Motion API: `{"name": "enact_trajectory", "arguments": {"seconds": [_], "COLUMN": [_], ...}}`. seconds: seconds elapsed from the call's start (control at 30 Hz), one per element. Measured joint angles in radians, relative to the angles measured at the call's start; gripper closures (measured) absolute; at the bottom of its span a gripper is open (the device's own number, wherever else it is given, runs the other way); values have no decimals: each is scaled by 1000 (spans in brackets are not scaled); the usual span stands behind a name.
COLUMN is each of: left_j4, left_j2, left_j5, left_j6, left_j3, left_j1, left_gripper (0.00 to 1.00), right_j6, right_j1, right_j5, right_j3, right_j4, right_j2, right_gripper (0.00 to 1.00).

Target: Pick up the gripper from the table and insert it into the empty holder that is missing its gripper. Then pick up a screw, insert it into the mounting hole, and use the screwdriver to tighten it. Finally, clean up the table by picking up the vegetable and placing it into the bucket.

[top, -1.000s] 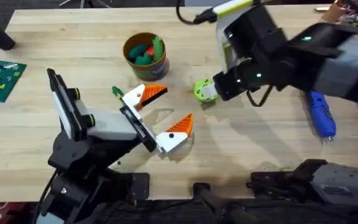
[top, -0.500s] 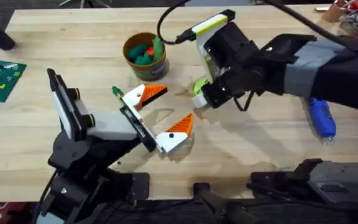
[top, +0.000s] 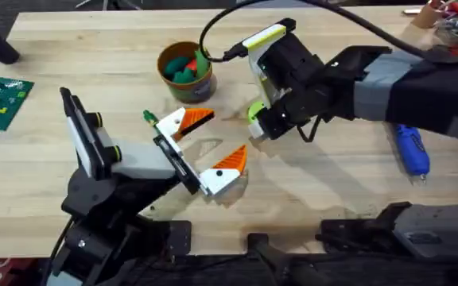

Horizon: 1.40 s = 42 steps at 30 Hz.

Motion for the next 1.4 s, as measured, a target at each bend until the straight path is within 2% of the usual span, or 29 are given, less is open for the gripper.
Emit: {"name": "enact_trajectory", "arguments": {"seconds": [0.1, 0.47, 0.6, 0.63, 1.03, 1.27, 1.4], "left_j4": [0, 0, 0, 0, 0, 0, 0], "left_j2": [0, 0, 0, 0, 0, 0, 0], "left_j5": [0, 0, 0, 0, 0, 0, 0], "left_j6": [0, 0, 0, 0, 0, 0, 0], "left_j3": [0, 0, 0, 0, 0, 0, 0], "left_j1": [0, 0, 0, 0, 0, 0, 0], "left_gripper": [21, 21, 21, 21, 21, 21, 21], "right_j6": [1, 0, -1, 1, 2, 2, 2], "right_j1": [0, 0, -2, -2, -2, -57, -90], "right_j5": [0, 2, 22, 24, 25, 14, 14], "right_j3": [0, 0, 2, 2, 9, 187, 260], "right_j4": [0, 1, 5, 6, -2, -198, -224], "right_j2": [0, 17, 21, 21, 22, -18, -77], "right_gripper": [730, 750, 972, 988, 994, 995, 995]}}
